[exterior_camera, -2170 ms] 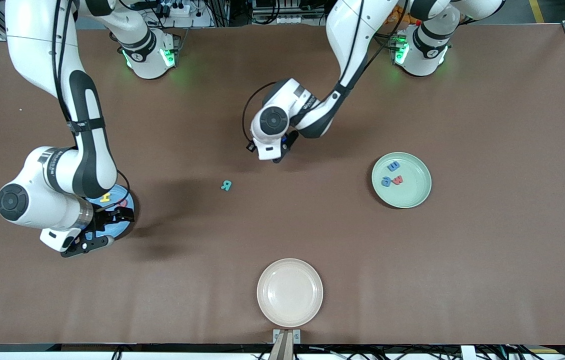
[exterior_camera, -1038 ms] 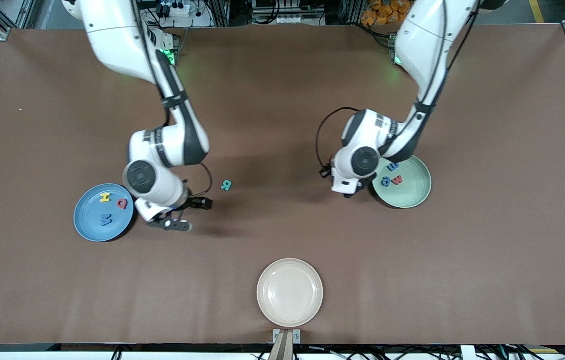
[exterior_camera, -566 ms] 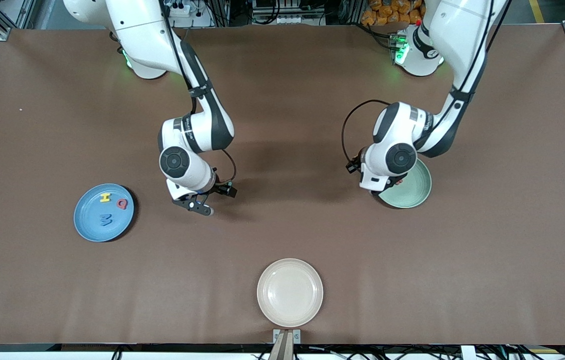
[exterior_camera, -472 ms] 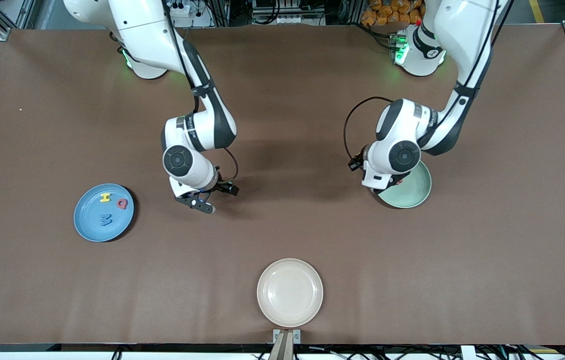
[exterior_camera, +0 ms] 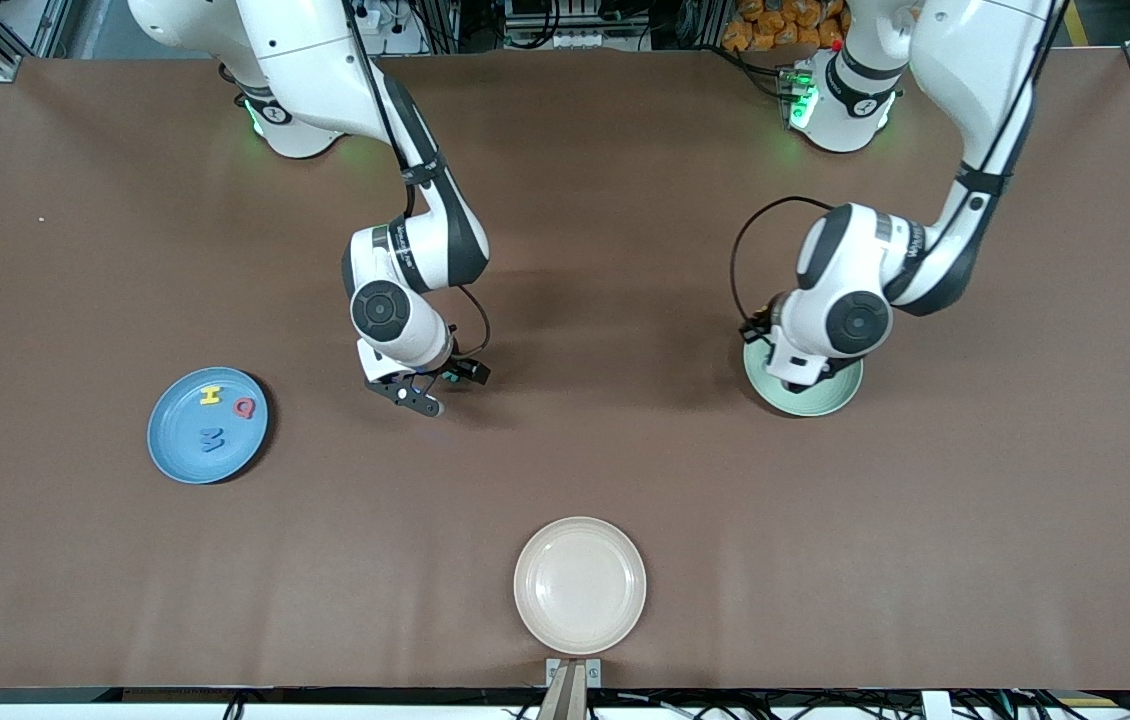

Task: Sort uppercase to blue plate, lowercase to green plate
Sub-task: 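Carry the yellow h to the green plate while the right gripper reaches the R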

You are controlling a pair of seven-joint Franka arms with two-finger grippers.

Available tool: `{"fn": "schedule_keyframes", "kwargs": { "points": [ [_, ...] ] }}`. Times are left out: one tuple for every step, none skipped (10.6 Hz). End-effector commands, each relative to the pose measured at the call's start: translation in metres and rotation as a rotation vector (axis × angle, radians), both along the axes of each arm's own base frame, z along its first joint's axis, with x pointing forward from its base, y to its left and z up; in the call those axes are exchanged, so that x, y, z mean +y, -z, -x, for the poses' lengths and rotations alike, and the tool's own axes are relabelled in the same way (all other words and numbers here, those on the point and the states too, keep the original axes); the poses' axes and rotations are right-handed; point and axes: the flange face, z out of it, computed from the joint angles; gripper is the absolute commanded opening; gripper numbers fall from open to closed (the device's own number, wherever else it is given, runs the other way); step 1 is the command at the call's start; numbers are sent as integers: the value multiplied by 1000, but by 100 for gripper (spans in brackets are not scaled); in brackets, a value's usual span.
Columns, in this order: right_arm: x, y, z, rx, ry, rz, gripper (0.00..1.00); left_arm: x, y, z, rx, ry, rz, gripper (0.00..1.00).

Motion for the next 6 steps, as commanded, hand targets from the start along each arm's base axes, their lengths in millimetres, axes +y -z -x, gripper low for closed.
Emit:
{"fn": "schedule_keyframes", "kwargs": {
  "points": [
    [1,9,3,-21,27,-2,100,29,1,1,5,65,-16,11],
    [0,9,1,-26,28,-2,100,42,8,-2,10,79,-28,11],
    [0,9,1,-28,29,-3,100,58,15,-7,8,92,-40,11],
    [-1,9,1,-27,30,-2,56,65,18,-11,-8,101,-31,11],
    [0,9,1,-26,28,-2,7,73,24,-14,-14,108,-16,11],
    [-1,10,2,-24,29,-1,0,79,29,-15,-22,108,-12,13]
  ]
}}
